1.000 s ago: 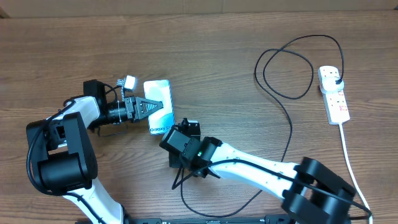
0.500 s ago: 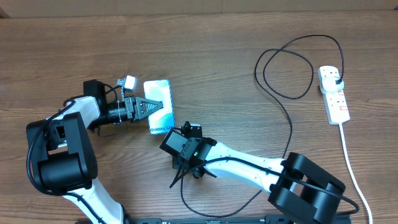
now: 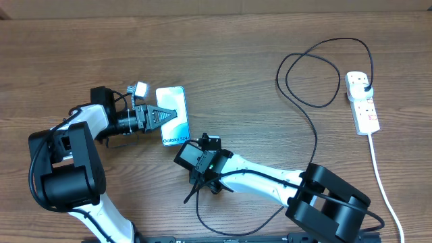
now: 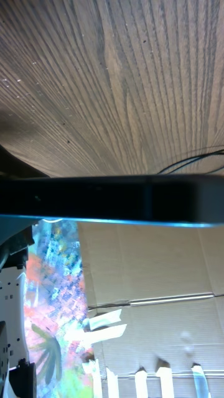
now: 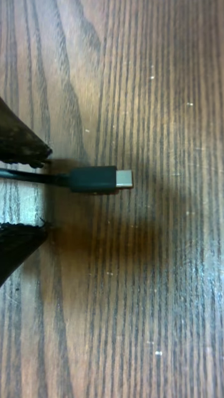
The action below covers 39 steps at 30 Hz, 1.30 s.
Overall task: Plug charger to phone and switch on socket
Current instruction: 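Close the right gripper on the USB-C plug's housing, then lift the plug and raise it upright with the right gripper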
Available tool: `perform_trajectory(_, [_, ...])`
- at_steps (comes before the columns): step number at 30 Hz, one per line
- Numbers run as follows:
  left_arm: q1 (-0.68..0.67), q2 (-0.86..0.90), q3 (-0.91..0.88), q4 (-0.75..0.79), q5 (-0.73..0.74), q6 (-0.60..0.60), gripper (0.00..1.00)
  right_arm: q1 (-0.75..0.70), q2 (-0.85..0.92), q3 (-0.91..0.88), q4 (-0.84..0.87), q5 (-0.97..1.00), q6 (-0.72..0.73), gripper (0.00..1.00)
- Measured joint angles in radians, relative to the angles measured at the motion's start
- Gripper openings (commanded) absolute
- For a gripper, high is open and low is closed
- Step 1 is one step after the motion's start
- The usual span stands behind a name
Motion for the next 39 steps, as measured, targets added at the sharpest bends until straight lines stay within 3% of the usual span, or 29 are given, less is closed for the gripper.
perform_trajectory(8, [0.000, 0.000, 0.000, 0.000, 0.000, 0.000, 0.04, 0.000, 0.002, 0.000, -0.003, 0.006, 0.000, 0.22])
perform_trajectory(24, [0.000, 0.000, 0.000, 0.000, 0.000, 0.000, 0.04, 0.000, 0.007, 0.000, 0.018, 0.023, -0.001, 0.22])
perform_trajectory(33, [0.000, 0.000, 0.000, 0.000, 0.000, 0.000, 0.04, 0.000, 0.008, 0.000, 0.006, 0.027, -0.040, 0.13])
perform_trajectory(39, [0.000, 0.000, 0.000, 0.000, 0.000, 0.000, 0.04, 0.000, 0.008, 0.000, 0.001, 0.026, -0.086, 0.11])
